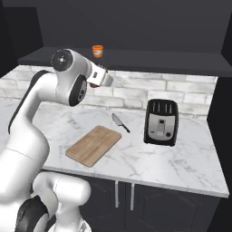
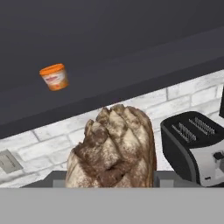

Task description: Pick the bread, place it on the cutting board, pick the jam, place it on the counter, and close the cabinet.

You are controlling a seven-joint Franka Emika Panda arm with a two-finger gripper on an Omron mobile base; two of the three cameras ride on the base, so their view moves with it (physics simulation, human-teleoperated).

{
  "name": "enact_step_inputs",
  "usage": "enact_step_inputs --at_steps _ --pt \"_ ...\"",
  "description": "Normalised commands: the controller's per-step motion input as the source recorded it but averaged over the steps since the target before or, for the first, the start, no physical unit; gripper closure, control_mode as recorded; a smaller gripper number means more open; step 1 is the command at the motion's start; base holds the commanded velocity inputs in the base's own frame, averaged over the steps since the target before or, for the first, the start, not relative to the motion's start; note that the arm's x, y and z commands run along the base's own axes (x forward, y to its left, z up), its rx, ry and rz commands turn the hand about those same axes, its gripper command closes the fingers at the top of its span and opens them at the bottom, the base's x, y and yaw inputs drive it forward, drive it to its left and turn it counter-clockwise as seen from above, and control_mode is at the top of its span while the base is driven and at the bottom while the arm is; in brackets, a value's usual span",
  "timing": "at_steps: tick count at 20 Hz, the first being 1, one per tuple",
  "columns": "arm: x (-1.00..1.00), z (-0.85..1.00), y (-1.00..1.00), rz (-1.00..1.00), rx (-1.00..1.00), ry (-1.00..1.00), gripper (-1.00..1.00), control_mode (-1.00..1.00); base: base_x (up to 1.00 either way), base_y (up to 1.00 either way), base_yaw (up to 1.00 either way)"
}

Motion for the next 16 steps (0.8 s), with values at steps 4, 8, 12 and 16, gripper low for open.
enact_step_inputs --at_steps 4,8,12,16 --pt "-0.72 -0.33 0.0 0.03 0.08 0.0 1.0 -1.0 0.0 0.0 0.0" --pt "-0.48 -0.31 0.01 0.02 0.06 0.01 1.0 -1.0 0.0 0.0 0.0" --pt "-0.34 -0.38 0.02 0.04 0.0 0.05 1.0 -1.0 0.0 0.0 0.0" --pt "-0.18 -0.5 0.04 0.02 0.0 0.05 1.0 -1.0 0.0 0.0 0.0"
